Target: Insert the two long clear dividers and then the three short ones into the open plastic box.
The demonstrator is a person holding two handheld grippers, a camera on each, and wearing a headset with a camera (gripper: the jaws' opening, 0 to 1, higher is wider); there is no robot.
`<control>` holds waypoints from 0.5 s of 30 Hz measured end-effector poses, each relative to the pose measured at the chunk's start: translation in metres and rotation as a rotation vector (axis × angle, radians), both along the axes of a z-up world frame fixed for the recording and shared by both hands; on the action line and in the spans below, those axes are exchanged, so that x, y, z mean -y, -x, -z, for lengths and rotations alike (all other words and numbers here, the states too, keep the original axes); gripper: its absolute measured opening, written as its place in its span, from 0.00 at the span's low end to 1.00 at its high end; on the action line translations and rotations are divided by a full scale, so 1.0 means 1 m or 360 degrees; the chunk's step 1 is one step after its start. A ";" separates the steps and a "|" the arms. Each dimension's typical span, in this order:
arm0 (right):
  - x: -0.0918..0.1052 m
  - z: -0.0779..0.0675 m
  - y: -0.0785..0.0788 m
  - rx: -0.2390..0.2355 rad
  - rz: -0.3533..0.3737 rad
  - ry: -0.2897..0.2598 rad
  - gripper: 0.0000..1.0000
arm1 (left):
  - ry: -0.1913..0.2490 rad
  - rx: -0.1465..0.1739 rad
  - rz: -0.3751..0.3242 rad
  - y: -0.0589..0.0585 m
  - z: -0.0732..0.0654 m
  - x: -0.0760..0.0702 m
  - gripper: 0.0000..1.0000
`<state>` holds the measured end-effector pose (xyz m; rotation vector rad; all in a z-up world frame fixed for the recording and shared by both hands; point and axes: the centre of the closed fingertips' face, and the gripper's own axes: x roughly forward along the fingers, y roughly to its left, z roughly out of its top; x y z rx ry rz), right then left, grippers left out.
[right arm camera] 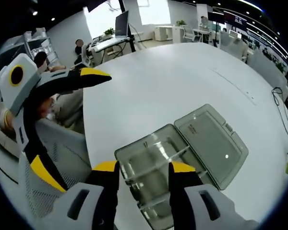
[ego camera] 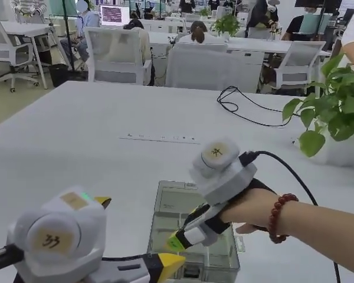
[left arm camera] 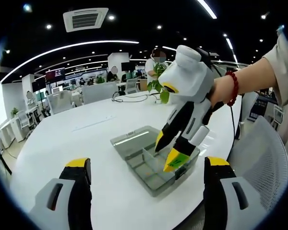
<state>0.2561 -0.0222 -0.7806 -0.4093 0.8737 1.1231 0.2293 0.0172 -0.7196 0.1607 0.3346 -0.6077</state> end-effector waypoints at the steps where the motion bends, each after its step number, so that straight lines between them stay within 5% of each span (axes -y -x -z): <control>1: 0.002 -0.001 0.001 0.0002 -0.0012 -0.0003 0.43 | 0.0001 0.0000 0.0000 0.000 0.000 0.000 1.00; 15: 0.041 -0.005 0.012 0.0048 -0.0136 0.0021 0.49 | 0.0003 0.0003 -0.0001 0.001 -0.002 0.002 0.99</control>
